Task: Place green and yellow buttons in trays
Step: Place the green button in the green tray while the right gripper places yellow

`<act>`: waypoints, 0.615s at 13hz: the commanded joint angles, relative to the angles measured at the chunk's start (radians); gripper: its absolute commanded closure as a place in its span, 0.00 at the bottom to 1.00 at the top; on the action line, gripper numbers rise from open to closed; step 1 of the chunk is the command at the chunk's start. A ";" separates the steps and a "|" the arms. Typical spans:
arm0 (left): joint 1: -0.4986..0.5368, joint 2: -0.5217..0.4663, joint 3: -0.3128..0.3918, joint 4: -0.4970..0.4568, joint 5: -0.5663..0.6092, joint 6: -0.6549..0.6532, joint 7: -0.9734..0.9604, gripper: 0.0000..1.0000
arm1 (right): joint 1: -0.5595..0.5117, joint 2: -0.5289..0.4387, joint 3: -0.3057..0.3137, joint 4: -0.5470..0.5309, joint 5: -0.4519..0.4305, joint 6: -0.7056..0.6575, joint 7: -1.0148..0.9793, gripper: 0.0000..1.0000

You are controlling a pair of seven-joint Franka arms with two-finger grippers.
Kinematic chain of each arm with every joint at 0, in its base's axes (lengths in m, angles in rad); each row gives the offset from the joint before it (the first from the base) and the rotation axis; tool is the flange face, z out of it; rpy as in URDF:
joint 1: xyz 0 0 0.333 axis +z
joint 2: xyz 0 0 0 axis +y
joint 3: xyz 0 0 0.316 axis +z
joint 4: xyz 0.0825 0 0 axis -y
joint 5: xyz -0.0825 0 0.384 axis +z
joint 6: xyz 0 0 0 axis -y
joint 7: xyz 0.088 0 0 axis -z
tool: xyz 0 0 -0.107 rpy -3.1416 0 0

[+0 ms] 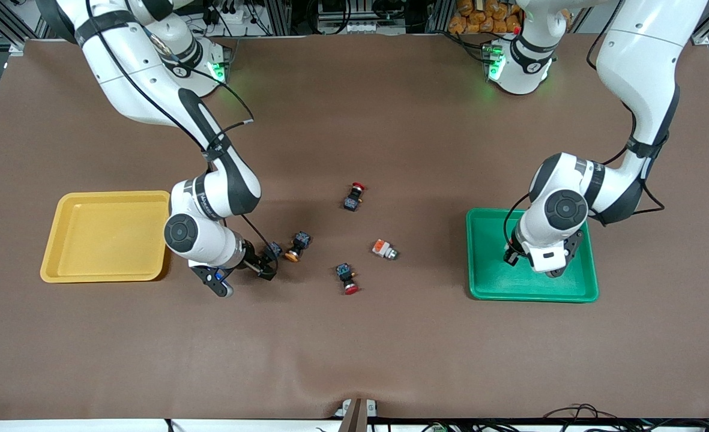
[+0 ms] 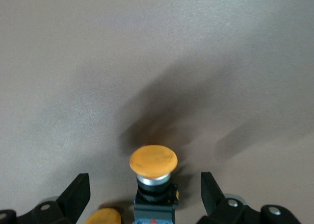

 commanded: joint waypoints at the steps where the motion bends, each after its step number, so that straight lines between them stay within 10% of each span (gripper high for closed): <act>1: 0.075 0.013 -0.010 0.010 0.023 -0.006 0.121 1.00 | 0.025 0.015 -0.006 -0.022 0.001 0.052 0.008 0.29; 5: 0.142 0.032 -0.010 0.003 0.061 0.002 0.204 1.00 | 0.013 0.007 -0.006 -0.027 0.000 0.033 -0.012 0.98; 8: 0.152 0.042 -0.008 0.004 0.067 0.002 0.245 0.96 | -0.004 -0.026 -0.011 -0.017 -0.002 -0.061 -0.027 1.00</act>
